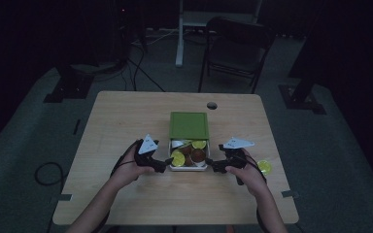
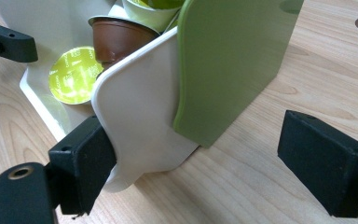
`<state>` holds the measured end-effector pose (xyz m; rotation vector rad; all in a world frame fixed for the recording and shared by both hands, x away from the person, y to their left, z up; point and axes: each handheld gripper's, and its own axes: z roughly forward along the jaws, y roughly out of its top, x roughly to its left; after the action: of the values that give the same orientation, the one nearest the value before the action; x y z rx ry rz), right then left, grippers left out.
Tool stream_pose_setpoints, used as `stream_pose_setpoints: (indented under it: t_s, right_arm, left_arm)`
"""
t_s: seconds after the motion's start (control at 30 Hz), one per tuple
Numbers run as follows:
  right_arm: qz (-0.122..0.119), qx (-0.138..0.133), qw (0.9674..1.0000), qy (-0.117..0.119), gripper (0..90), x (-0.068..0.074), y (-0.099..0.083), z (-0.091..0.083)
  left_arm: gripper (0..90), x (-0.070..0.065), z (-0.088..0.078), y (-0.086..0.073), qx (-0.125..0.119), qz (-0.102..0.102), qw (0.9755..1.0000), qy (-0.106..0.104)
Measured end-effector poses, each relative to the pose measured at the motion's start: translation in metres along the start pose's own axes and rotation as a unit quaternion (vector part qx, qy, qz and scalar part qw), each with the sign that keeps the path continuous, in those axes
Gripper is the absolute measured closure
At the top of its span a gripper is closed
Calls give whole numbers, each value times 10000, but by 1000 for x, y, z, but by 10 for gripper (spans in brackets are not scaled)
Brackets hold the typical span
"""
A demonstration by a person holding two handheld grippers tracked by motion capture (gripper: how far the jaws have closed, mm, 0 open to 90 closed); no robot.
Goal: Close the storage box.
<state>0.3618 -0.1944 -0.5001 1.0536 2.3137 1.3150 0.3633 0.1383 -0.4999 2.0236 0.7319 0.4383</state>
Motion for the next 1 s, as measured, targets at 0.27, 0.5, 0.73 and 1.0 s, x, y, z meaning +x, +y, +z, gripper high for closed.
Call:
stream_pose_setpoints:
  t_s: [0.27,0.5,0.73,1.0]
  right_arm:
    - [74,-31,10000,-47,126,-3,2,3]
    - [124,-50,9999,-97,126,-7,4,7]
    - [133,-105,9997,-154,126,-11,6,11]
    - [214,-100,9995,-187,126,-15,9,15]
  left_arm:
    - [78,4,5,3,16,17,10000,72]
    - [78,8,10,5,9,-2,10000,97]
    - [78,11,13,7,12,-5,9999,129]
    - [78,15,18,7,-4,-88,9998,173]
